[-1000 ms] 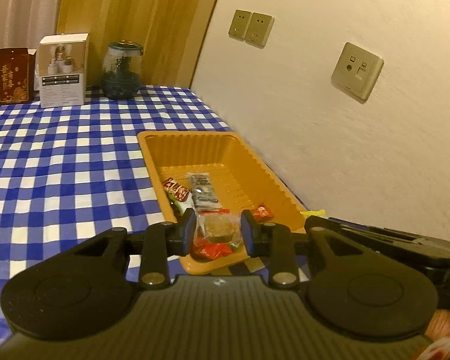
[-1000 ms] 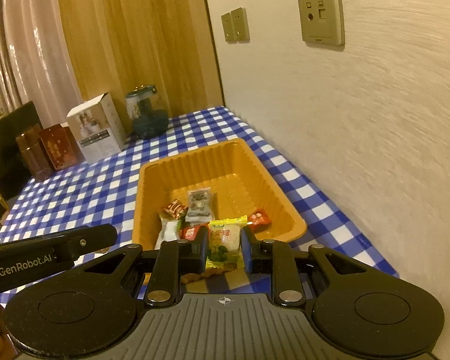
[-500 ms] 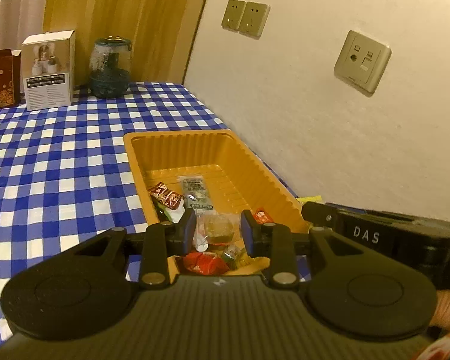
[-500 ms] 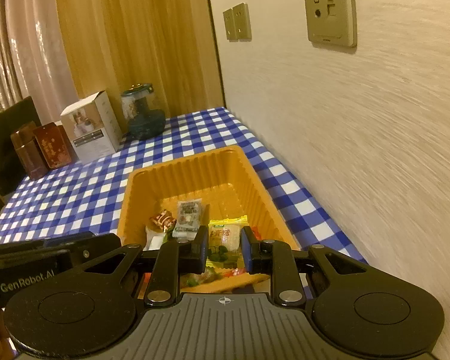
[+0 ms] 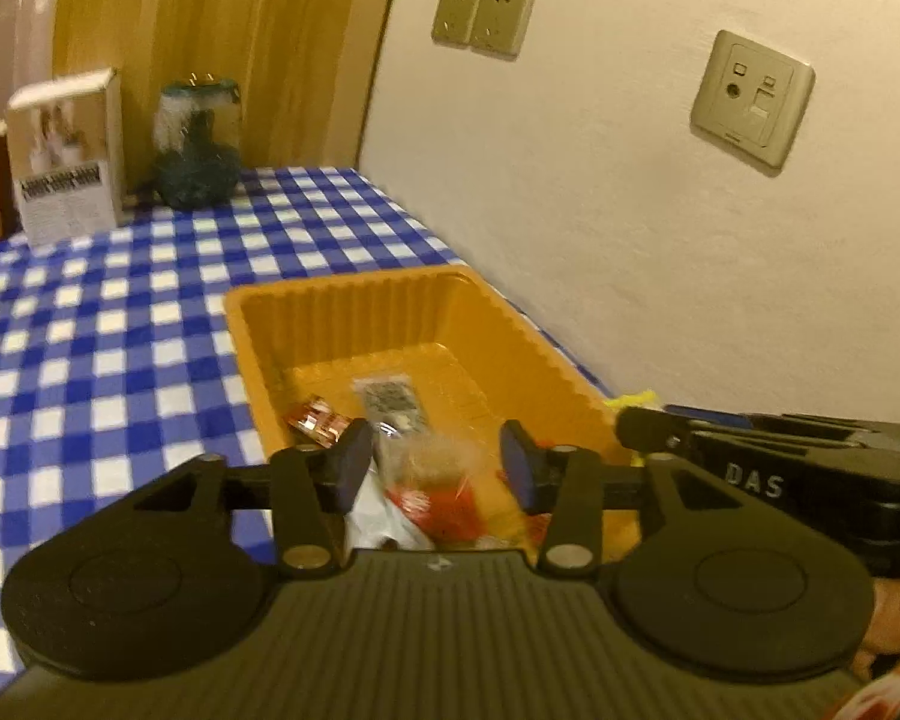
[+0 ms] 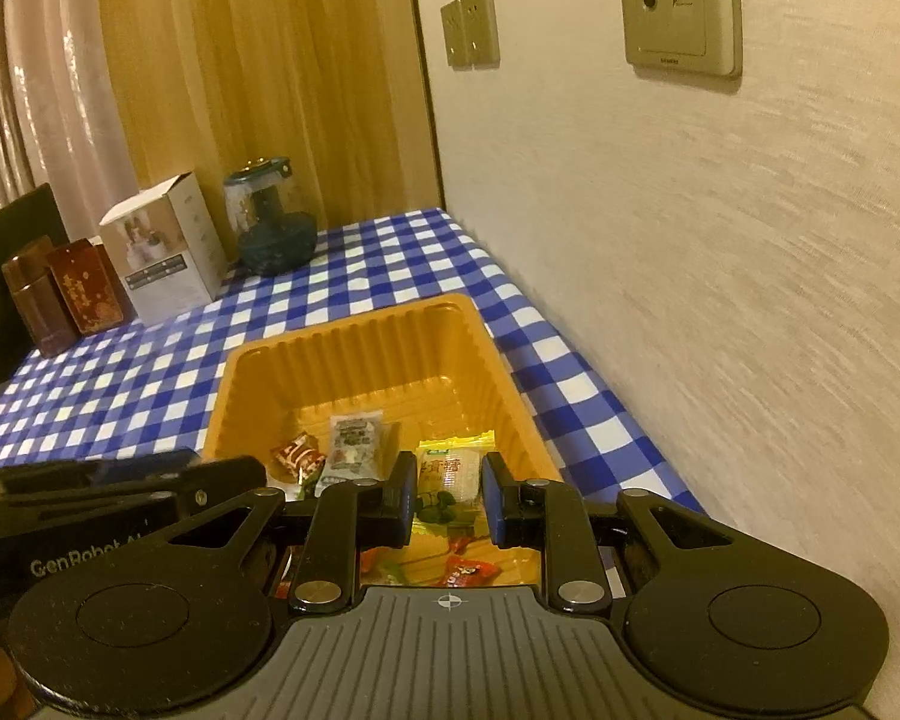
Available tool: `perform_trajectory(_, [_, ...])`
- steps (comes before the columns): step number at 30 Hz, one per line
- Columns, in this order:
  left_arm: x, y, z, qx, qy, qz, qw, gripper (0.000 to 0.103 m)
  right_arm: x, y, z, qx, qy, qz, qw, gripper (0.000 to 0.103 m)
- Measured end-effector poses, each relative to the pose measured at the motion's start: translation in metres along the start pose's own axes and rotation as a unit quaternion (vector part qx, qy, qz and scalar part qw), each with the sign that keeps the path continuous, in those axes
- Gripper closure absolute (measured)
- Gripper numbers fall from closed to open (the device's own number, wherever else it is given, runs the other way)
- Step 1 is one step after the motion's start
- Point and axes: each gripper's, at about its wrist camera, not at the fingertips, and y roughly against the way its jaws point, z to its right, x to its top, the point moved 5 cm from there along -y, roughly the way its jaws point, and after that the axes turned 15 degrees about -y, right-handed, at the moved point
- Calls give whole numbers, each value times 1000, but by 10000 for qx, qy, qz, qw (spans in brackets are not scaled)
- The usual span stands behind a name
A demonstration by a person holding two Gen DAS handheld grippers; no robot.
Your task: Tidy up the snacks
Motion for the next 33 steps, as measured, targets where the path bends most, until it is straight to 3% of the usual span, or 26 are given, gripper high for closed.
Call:
perform_trajectory(17, [-32, 28, -29, 402, 200, -93, 9989, 54, 2, -4, -14, 239, -57, -95, 9997, 79])
perform_trajectory(21, [-33, 31, -33, 459, 204, -75, 9987, 46, 4, -7, -19, 439, -138, -112, 9989, 79])
perform_trajectory(22, [-33, 31, -34, 476, 203, -71, 9986, 45, 5, -8, -19, 519, -186, -129, 9984, 76])
perform_trajectory(23, [-34, 31, -35, 488, 202, -72, 9986, 41, 6, -9, -19, 543, -239, -129, 9982, 57])
perform_trajectory(25, [-35, 32, -36, 505, 208, -80, 9985, 37, 7, -9, -17, 533, -370, -52, 9979, 33])
perform_trajectory(33, [-42, 41, -34, 693, 149, -47, 9975, 20, 2, 0, -4, 376, -543, -13, 9978, 33])
